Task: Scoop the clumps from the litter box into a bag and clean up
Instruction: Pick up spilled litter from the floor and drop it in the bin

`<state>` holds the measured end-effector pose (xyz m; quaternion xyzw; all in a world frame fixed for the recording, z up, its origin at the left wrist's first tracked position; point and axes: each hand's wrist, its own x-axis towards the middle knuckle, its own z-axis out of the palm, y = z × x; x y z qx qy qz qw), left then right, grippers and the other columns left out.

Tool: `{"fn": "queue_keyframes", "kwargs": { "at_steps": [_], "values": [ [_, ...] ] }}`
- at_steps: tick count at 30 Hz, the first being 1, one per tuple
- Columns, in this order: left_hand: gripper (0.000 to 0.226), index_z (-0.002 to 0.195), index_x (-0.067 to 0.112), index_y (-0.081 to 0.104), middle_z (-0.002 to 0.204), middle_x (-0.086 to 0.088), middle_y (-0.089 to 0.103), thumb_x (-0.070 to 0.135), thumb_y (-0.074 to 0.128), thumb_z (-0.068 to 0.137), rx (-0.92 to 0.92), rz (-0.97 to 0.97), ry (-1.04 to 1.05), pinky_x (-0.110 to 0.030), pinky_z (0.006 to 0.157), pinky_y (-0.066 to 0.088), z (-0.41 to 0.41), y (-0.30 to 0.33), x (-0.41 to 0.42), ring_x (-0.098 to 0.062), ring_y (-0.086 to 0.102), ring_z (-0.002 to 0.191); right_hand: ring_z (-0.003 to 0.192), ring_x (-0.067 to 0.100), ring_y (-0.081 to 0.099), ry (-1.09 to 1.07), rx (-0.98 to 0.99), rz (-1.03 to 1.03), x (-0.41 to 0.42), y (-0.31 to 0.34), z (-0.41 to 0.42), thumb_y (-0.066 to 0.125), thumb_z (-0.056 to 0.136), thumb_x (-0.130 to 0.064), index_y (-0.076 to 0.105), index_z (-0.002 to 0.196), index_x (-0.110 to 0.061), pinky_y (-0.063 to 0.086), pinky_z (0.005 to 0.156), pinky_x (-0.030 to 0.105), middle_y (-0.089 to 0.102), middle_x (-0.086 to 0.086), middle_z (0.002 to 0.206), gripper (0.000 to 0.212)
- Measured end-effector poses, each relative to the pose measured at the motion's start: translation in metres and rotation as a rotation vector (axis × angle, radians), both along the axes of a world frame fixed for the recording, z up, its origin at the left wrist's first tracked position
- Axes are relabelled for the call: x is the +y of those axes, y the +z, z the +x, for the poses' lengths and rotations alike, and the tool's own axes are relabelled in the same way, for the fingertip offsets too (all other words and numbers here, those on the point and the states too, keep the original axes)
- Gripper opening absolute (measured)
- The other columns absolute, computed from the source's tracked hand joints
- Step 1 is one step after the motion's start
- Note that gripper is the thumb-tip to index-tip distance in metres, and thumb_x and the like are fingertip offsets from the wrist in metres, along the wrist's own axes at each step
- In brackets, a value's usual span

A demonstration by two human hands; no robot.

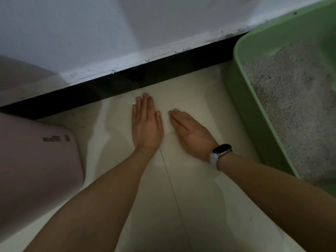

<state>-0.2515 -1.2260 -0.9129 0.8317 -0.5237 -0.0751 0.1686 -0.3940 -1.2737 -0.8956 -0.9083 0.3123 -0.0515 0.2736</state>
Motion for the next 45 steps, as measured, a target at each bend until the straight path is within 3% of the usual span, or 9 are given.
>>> {"fn": "queue_keyframes", "kwargs": {
  "at_steps": [2, 5, 9, 16, 20, 26, 32, 38, 45],
  "values": [
    [0.055, 0.138, -0.005, 0.035, 0.146, -0.02, 0.034, 0.025, 0.022, 0.094, 0.013, 0.019, -0.003, -0.032, 0.114, 0.007, -0.001, 0.004, -0.001, -0.033, 0.028, 0.137, 0.126, 0.031, 0.046, 0.032, -0.016, -0.047, 0.009, 0.0, -0.004, 0.032, 0.092, -0.007, 0.046, 0.128, 0.008, 0.024, 0.111, 0.037, 0.048, 0.021, 0.134, 0.042],
    [0.06, 0.144, 0.0, 0.024, 0.152, -0.016, 0.022, 0.029, 0.014, 0.092, 0.025, 0.062, -0.121, -0.027, 0.114, -0.002, -0.001, 0.011, 0.003, -0.027, 0.016, 0.142, 0.121, 0.032, 0.05, 0.028, -0.025, -0.034, 0.02, 0.002, -0.015, 0.031, 0.092, -0.01, 0.051, 0.123, 0.009, 0.024, 0.111, 0.026, 0.053, 0.023, 0.128, 0.042],
    [0.062, 0.147, 0.004, 0.013, 0.155, -0.013, 0.011, 0.03, 0.019, 0.091, 0.076, 0.125, -0.25, -0.02, 0.112, -0.009, 0.005, 0.02, 0.001, -0.021, 0.006, 0.144, 0.131, 0.027, 0.037, -0.18, -0.077, 0.024, 0.025, 0.012, -0.036, 0.027, 0.093, -0.01, 0.038, 0.135, 0.003, 0.019, 0.112, 0.027, 0.042, 0.02, 0.14, 0.046],
    [0.067, 0.147, 0.004, 0.004, 0.156, -0.012, 0.0, 0.038, 0.012, 0.09, 0.03, 0.232, -0.421, -0.025, 0.112, -0.014, -0.02, 0.02, -0.011, -0.02, -0.004, 0.144, 0.141, 0.034, 0.014, -0.439, 0.203, -0.081, -0.004, 0.008, -0.047, 0.018, 0.09, -0.016, 0.017, 0.142, 0.007, 0.002, 0.114, 0.032, 0.017, 0.024, 0.15, 0.057],
    [0.067, 0.146, 0.001, 0.012, 0.155, -0.015, 0.01, 0.042, 0.012, 0.093, -0.027, 0.184, -0.544, -0.025, 0.114, -0.012, -0.033, 0.012, 0.003, -0.018, 0.001, 0.142, 0.143, 0.028, -0.007, -0.405, 0.348, -0.079, -0.039, 0.011, -0.027, 0.023, 0.099, -0.018, -0.003, 0.144, 0.001, -0.008, 0.114, 0.032, -0.009, 0.019, 0.153, 0.056],
    [0.061, 0.141, -0.004, 0.029, 0.148, -0.02, 0.029, 0.036, 0.026, 0.095, -0.109, 0.158, -0.773, -0.034, 0.114, 0.009, -0.023, 0.012, 0.027, -0.027, 0.025, 0.139, 0.143, 0.028, -0.006, -0.333, 0.374, 0.013, -0.057, 0.008, -0.027, 0.021, 0.099, -0.022, 0.005, 0.145, 0.0, -0.007, 0.114, 0.031, -0.005, 0.018, 0.154, 0.053],
    [0.059, 0.141, -0.006, 0.021, 0.149, -0.02, 0.023, 0.033, 0.024, 0.097, 0.057, 0.154, -0.692, -0.027, 0.116, 0.008, -0.025, 0.02, 0.053, -0.019, 0.017, 0.139, 0.14, 0.026, 0.008, -0.096, 0.168, -0.027, 0.016, 0.004, -0.046, 0.012, 0.092, -0.028, 0.023, 0.141, 0.004, -0.003, 0.114, 0.029, 0.019, 0.022, 0.15, 0.06],
    [0.061, 0.141, 0.002, 0.001, 0.15, -0.009, 0.003, 0.034, 0.023, 0.095, 0.214, 0.122, -0.606, -0.014, 0.113, -0.006, -0.025, 0.03, 0.065, -0.004, 0.0, 0.138, 0.137, 0.013, -0.012, -0.012, 0.18, 0.077, 0.049, 0.016, -0.046, -0.002, 0.086, -0.034, 0.004, 0.144, -0.001, -0.016, 0.11, 0.02, 0.001, 0.014, 0.154, 0.067],
    [0.072, 0.147, 0.007, -0.003, 0.156, -0.01, -0.006, 0.045, 0.012, 0.088, 0.038, 0.313, -0.42, -0.022, 0.111, -0.015, -0.017, 0.033, 0.049, -0.017, -0.009, 0.143, 0.142, 0.032, 0.012, -0.503, 0.252, -0.058, 0.059, 0.012, -0.073, 0.005, 0.083, -0.036, 0.017, 0.142, 0.005, -0.003, 0.114, 0.033, 0.015, 0.023, 0.151, 0.074]
  ]
}}
